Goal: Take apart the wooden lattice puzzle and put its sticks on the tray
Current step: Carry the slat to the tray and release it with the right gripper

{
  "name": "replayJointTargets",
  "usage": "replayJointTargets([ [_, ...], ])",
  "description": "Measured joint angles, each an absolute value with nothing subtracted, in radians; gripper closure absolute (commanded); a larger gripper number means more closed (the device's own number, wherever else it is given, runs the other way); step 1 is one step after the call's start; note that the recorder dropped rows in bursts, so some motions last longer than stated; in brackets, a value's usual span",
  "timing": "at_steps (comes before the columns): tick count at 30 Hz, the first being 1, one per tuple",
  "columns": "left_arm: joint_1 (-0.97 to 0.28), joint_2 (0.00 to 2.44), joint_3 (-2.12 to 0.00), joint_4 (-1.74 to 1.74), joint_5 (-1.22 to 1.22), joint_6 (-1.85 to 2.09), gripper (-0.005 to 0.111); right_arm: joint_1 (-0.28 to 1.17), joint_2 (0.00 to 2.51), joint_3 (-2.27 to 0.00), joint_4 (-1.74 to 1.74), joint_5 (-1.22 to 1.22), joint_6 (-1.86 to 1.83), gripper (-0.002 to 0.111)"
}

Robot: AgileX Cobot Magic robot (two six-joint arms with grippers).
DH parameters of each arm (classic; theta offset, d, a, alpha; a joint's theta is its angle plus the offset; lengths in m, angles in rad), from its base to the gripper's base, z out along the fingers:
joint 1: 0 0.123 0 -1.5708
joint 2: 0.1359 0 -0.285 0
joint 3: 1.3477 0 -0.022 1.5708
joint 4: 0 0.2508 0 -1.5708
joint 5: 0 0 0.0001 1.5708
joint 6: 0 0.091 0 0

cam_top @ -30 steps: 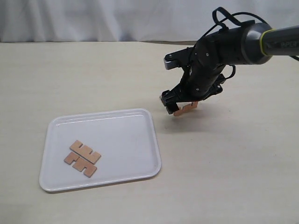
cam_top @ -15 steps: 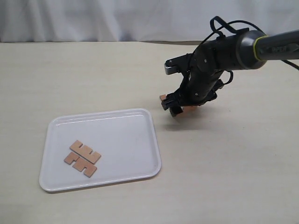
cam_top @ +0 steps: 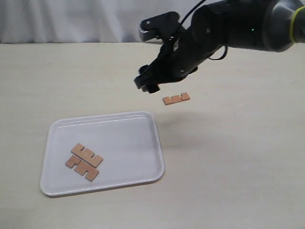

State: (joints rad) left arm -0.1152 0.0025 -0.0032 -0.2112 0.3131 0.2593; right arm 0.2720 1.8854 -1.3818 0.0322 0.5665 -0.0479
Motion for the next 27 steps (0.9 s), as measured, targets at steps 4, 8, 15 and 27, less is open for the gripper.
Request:
replayJointTargets([
  [4,-0.115,0.002,-0.003,-0.211,0.313,0.259,0.107,0.393,1.908,-1.382,0.099,0.522,-0.143,0.102],
  [8,-0.115,0.002,-0.003,-0.211,0.313,0.259,0.107,0.530,2.008,-1.382,0.116,0.411,-0.202,0.102],
  [15,-0.115,0.002,-0.003,-0.211,0.313,0.259,0.107,0.594,2.119,-1.382,0.119,0.281,-0.208,0.009],
  [27,-0.115,0.002,-0.003,-0.211,0.313,0.259,0.107,0.529,1.938,-1.382,0.101,0.325,-0.187,0.004],
])
